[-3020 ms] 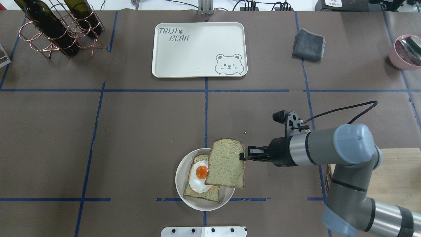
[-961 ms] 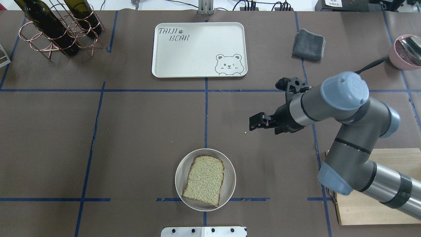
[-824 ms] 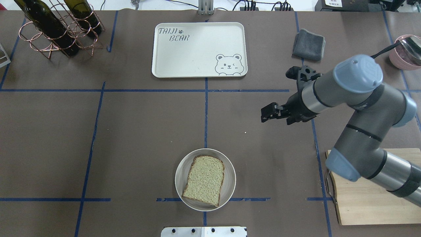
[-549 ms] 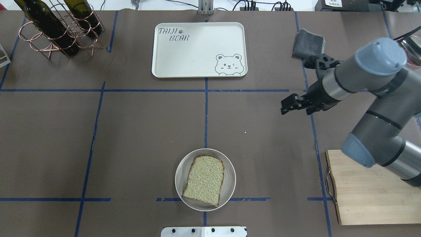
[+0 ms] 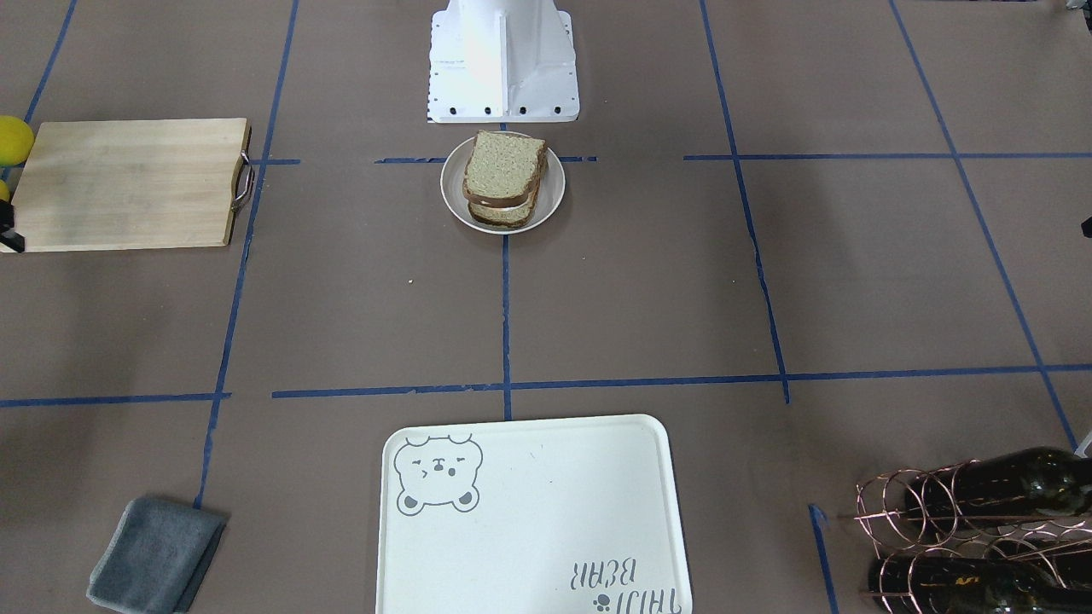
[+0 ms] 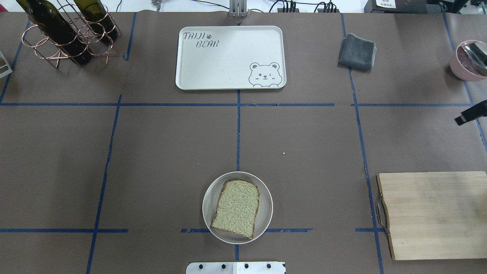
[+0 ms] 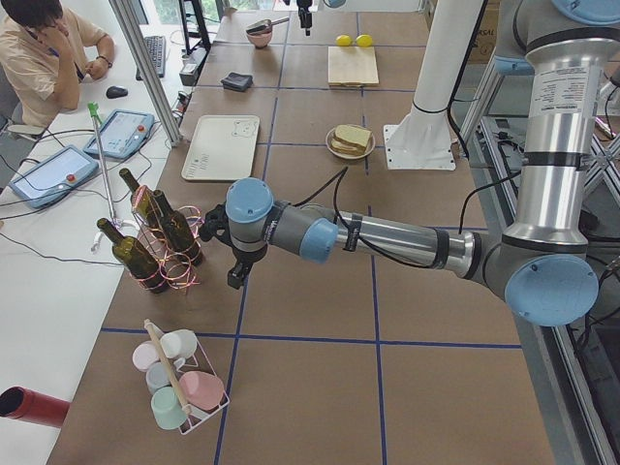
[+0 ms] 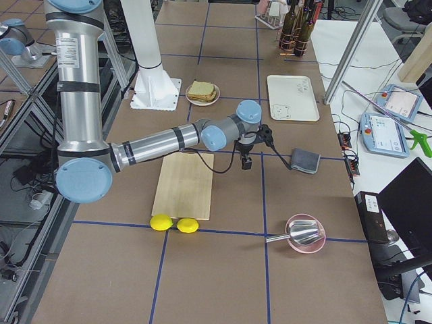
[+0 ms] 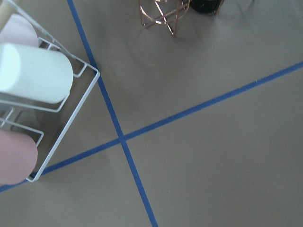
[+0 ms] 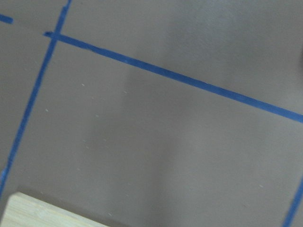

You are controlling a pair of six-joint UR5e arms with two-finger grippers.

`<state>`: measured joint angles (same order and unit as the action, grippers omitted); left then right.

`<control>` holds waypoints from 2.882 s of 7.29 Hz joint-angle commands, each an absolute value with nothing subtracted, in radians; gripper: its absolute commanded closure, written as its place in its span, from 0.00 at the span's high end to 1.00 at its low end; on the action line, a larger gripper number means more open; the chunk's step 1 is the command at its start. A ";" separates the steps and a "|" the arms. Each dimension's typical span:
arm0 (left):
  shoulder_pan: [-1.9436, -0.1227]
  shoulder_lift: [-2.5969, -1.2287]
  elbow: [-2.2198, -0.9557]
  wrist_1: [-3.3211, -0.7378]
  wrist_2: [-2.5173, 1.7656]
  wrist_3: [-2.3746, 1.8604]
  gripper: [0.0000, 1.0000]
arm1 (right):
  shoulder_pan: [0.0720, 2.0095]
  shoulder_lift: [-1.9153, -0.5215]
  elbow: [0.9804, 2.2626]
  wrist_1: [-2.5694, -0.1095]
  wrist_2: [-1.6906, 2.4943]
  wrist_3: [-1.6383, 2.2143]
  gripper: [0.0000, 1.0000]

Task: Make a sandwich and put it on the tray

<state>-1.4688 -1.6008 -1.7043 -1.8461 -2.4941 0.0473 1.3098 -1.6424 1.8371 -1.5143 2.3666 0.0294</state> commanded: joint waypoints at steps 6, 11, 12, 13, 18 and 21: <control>-0.727 -1.609 -1.946 -2.329 -2.158 -1.042 1.00 | 1.563 -1.766 1.836 -1.677 2.355 -0.198 1.00; -0.374 -1.829 -1.838 -2.322 -1.836 -1.418 0.79 | 1.565 -1.764 1.836 -1.675 2.353 -0.198 1.00; -0.362 -1.866 -1.801 -2.322 -1.815 -1.442 0.75 | 1.566 -1.764 1.836 -1.675 2.353 -0.198 1.00; -0.341 -1.873 -1.795 -2.321 -1.800 -1.443 0.67 | 1.568 -1.764 1.836 -1.675 2.353 -0.198 1.00; -0.298 -1.913 -1.740 -2.322 -1.790 -1.443 0.46 | 1.568 -1.763 1.836 -1.675 2.353 -0.198 1.00; -0.293 -1.916 -1.740 -2.322 -1.790 -1.443 0.00 | 1.568 -1.763 1.836 -1.675 2.353 -0.198 1.00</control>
